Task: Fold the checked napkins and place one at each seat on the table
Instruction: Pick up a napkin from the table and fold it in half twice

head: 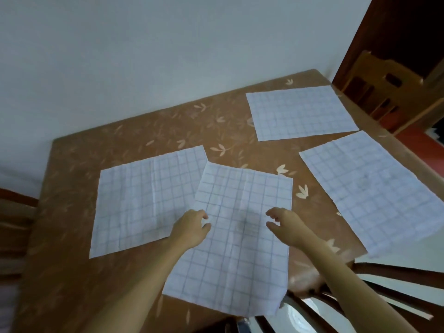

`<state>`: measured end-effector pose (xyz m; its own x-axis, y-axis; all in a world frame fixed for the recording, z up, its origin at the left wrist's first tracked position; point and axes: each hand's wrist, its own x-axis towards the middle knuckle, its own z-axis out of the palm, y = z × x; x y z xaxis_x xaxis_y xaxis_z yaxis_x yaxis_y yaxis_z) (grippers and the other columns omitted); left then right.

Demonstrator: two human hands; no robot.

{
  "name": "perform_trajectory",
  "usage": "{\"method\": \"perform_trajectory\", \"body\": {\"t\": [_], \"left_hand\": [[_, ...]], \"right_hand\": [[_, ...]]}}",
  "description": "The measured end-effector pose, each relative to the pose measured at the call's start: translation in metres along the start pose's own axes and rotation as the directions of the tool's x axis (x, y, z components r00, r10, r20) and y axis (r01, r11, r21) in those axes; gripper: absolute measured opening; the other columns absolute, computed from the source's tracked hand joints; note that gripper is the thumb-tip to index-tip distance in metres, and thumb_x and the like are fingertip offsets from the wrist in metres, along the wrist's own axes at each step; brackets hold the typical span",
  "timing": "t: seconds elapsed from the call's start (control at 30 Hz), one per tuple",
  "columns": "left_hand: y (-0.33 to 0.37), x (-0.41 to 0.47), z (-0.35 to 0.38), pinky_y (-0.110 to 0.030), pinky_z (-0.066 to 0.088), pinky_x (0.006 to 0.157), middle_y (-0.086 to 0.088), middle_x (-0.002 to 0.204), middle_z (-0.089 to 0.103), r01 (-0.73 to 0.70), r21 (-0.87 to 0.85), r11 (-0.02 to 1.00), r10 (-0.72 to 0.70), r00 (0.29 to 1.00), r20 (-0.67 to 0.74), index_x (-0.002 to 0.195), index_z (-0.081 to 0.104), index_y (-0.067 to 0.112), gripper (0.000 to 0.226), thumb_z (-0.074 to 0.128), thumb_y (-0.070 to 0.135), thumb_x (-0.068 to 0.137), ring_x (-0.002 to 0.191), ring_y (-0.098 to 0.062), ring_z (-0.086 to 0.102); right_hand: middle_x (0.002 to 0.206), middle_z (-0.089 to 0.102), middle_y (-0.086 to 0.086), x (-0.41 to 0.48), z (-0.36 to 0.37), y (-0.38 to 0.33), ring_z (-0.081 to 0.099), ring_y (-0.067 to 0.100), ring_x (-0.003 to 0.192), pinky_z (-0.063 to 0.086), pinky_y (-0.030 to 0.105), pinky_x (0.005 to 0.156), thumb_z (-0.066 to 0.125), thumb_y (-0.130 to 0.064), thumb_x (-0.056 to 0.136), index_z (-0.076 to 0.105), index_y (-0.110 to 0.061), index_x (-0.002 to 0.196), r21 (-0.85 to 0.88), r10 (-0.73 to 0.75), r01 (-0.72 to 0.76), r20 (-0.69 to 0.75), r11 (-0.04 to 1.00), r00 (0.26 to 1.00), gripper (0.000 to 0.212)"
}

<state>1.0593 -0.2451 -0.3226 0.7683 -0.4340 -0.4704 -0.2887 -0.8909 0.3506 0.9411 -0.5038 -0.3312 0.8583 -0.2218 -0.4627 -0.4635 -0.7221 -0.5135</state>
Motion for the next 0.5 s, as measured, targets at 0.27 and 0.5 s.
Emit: {"method": "perform_trajectory", "body": {"t": [0.27, 0.5], "left_hand": [[0.034, 0.113, 0.019, -0.039, 0.050, 0.090, -0.006, 0.137, 0.051, -0.107, 0.146, 0.983, 0.115, 0.992, -0.047, 0.137, 0.053, 0.014, 0.037, 0.050, 0.027, 0.102, 0.122, -0.026, 0.050], [0.078, 0.203, 0.031, -0.041, 0.045, 0.095, -0.010, 0.134, 0.050, -0.236, 0.341, 0.910, 0.276, 0.958, -0.073, 0.135, 0.051, 0.013, 0.036, 0.054, 0.018, 0.100, 0.122, -0.031, 0.047]], "right_hand": [[0.136, 0.058, 0.015, 0.083, -0.013, 0.044, 0.058, 0.032, 0.121, 0.047, 0.038, 0.098, 0.056, -0.014, 0.098, 0.058, -0.006, 0.134, -0.023, 0.036, -0.040, -0.144, 0.999, 0.989, 0.037], [0.131, 0.063, 0.011, 0.160, -0.023, 0.061, 0.057, 0.037, 0.116, 0.048, 0.047, 0.095, 0.063, -0.015, 0.094, 0.064, -0.012, 0.124, -0.093, -0.017, -0.012, -0.303, 0.996, 0.953, 0.030]]}}
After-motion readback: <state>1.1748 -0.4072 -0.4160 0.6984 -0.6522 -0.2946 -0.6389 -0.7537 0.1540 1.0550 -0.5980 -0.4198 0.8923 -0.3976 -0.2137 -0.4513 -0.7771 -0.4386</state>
